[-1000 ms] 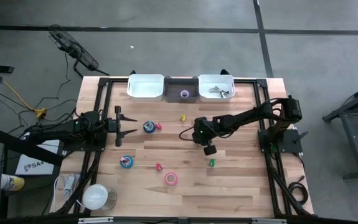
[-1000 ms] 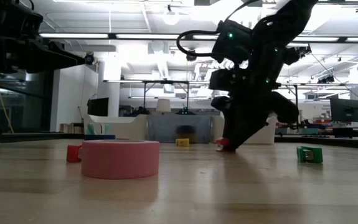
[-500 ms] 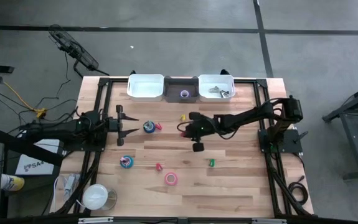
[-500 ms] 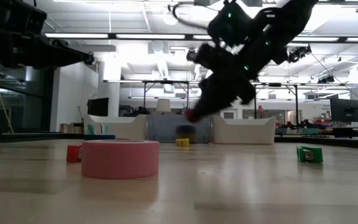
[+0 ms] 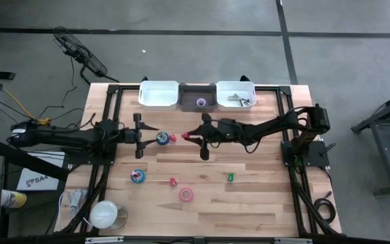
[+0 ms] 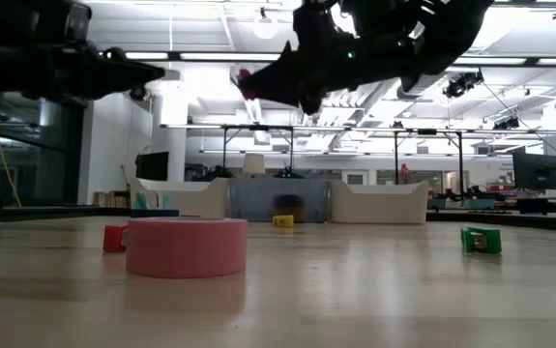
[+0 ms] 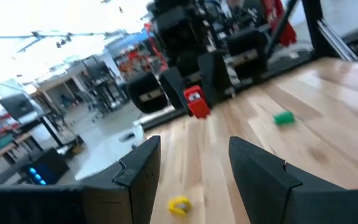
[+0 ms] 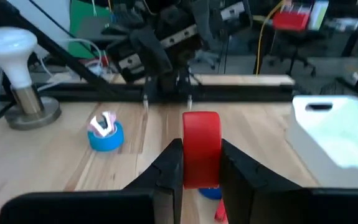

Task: Pick and place Stapler, Stapler remover, tape
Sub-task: Put the top right red stapler into the left white bin

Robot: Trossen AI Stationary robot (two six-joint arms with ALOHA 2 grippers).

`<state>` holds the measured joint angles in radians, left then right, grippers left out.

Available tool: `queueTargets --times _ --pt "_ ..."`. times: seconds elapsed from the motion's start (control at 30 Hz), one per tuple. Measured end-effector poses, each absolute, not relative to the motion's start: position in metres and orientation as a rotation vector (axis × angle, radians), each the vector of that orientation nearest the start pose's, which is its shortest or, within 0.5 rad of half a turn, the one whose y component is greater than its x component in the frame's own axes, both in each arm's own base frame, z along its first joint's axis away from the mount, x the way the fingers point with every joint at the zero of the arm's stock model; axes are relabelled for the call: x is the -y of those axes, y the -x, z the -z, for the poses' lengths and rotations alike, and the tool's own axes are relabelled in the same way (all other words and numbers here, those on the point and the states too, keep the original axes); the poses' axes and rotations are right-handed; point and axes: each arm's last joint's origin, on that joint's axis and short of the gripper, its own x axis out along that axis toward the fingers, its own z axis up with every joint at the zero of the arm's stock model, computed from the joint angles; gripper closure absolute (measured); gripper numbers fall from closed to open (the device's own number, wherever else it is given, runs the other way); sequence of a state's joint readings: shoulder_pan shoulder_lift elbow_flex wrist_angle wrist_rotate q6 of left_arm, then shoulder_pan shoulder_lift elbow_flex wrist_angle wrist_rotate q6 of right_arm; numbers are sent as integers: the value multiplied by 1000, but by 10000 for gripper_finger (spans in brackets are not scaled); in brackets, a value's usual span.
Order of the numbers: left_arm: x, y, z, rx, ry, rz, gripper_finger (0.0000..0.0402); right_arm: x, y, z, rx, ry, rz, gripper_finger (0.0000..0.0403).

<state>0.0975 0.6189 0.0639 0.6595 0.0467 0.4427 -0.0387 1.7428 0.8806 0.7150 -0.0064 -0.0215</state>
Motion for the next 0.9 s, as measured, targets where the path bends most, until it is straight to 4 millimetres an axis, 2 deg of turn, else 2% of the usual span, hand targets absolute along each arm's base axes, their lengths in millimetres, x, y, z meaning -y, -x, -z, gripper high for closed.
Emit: queueTargets --times 0.17,0.4,0.53,0.7,0.9 --pt "-14 -158 -200 117 -456 -82 215 14 -366 -205 -119 43 39 339" --pt "-17 -205 -223 70 -499 0 215 15 -366 -209 -78 94 55 339" --pt "-19 -227 -225 35 -497 16 215 15 -366 -209 -82 101 55 339" --pt "-21 -241 -224 -4 -489 2 215 14 -366 -209 -82 112 53 339" --pt "-21 -248 -227 -3 -466 2 215 14 -366 -209 -82 128 52 339"
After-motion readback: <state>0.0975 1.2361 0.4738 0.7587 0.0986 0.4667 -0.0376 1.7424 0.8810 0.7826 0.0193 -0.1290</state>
